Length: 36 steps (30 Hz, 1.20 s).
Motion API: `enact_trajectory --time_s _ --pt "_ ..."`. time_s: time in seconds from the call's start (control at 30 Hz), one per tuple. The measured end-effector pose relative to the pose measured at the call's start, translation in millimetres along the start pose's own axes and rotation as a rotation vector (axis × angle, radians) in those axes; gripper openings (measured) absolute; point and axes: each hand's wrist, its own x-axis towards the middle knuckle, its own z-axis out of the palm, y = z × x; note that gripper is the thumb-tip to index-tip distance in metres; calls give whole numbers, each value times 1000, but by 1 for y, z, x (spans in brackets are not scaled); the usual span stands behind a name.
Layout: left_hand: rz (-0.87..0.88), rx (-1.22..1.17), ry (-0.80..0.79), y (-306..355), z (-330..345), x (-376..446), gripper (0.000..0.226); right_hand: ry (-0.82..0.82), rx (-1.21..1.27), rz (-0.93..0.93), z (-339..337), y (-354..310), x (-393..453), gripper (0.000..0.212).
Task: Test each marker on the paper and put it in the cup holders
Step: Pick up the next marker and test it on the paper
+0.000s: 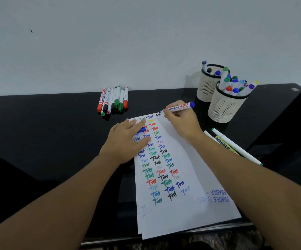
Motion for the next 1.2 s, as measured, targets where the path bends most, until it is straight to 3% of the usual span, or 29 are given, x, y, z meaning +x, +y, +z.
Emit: enact_trajectory --time_s 0.23,0.77,1.2 --pt "5 -13 12 0 -2 0 78 -7 34 56 6 8 -4 23" --pt "-16 -9 -18 4 -4 0 71 -98 -142 116 11 9 2 30" --pt "-9 -28 -9 3 -4 -2 77 -50 -179 135 8 5 -2 36"
